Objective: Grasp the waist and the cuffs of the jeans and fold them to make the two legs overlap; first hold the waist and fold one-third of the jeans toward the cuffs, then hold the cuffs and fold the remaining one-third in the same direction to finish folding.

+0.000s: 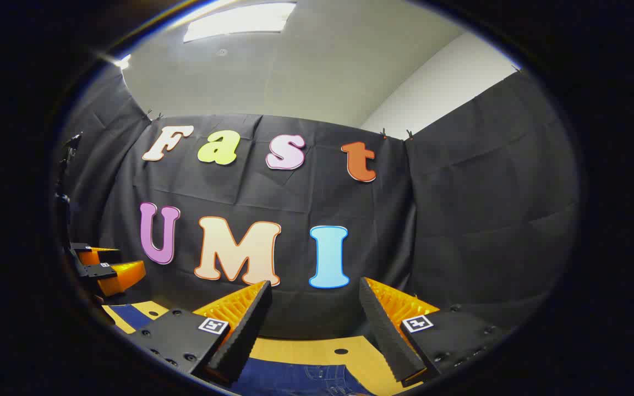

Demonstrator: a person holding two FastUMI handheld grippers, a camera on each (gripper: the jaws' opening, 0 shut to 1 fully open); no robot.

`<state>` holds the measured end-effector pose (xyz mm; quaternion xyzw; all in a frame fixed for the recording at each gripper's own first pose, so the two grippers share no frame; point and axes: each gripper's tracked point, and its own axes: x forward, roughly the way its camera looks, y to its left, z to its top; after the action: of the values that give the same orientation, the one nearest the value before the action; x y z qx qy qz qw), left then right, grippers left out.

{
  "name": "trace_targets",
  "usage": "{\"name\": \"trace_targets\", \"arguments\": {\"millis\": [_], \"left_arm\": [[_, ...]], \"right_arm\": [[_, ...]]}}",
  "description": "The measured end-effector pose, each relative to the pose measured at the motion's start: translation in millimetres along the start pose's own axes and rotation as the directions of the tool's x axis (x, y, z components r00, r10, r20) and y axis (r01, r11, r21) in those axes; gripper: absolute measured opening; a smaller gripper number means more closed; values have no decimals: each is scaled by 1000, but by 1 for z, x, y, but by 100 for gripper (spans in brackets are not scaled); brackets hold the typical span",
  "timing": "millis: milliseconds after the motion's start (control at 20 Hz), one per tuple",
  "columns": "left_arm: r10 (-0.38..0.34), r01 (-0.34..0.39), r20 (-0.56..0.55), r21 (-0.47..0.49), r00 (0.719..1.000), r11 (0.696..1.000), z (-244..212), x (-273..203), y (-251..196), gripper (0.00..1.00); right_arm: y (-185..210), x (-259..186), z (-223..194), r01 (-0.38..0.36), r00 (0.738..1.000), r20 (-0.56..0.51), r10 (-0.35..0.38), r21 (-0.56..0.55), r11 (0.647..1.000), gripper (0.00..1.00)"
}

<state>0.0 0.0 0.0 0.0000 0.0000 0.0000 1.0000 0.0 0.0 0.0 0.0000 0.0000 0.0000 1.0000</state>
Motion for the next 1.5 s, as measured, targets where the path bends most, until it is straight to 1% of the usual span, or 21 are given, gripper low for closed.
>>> {"name": "trace_targets", "arguments": {"millis": [100, 250, 550, 650, 700, 850, 950, 1000, 1100, 1150, 1200, 1250, 1350, 1400, 1450, 1500], "left_arm": [[4, -4, 9, 13, 1000, 1000, 3, -2, 2, 95], [7, -7, 10, 27, 1000, 1000, -1, -5, 9, 95], [51, -51, -2, 38, 999, 998, -2, -11, 30, 95], [61, -61, -18, 31, 998, 998, -7, -12, 35, 95], [66, -66, -27, 25, 997, 998, -9, -13, 39, 95], [89, -88, -39, 17, 995, 996, -17, -13, 48, 95], [92, -91, -59, 24, 994, 996, -25, -17, 54, 96], [91, -89, -69, 38, 993, 995, -29, -18, 56, 95], [107, -97, -99, 108, 989, 989, -41, -23, 72, 95], [110, -92, -117, 145, 987, 985, -45, -28, 78, 94], [116, -90, -139, 180, 983, 980, -50, -35, 84, 94], [125, -89, -163, 213, 979, 973, -55, -42, 90, 96], [142, -84, -206, 267, 968, 960, -62, -58, 101, 94], [150, -75, -234, 301, 961, 951, -69, -67, 107, 94], [168, -57, -274, 370, 947, 927, -78, -85, 114, 94], [188, -41, -297, 439, 936, 897, -86, -95, 125, 95]], "right_arm": [[-2, 1, -6, -1, 1000, -14, 1, -13, 1000, 98], [0, 5, -14, -13, 1000, -26, 12, -22, 1000, 98], [1, 9, -32, -41, 997, -68, 35, -88, 995, 98], [6, 9, -35, -63, 996, -63, 57, -106, 992, 98], [9, 10, -39, -82, 995, -65, 75, -117, 990, 96], [7, 9, -58, -117, 990, -104, 100, -174, 978, 100], [9, 9, -68, -132, 985, -132, 109, -178, 975, 100], [12, 10, -71, -140, 983, -142, 117, -162, 977, 99], [20, 15, -74, -165, 980, -136, 148, -121, 979, 99], [26, 17, -76, -191, 975, -133, 176, -104, 976, 98], [30, 20, -82, -213, 971, -132, 200, -95, 972, 98], [32, 23, -87, -233, 966, -132, 220, -90, 968, 98], [35, 24, -100, -272, 955, -140, 261, -71, 960, 98], [39, 24, -105, -295, 948, -142, 285, -50, 954, 100], [41, 25, -110, -312, 942, -145, 304, -35, 950, 98], [42, 27, -118, -322, 936, -157, 315, -24, 946, 98]]}}
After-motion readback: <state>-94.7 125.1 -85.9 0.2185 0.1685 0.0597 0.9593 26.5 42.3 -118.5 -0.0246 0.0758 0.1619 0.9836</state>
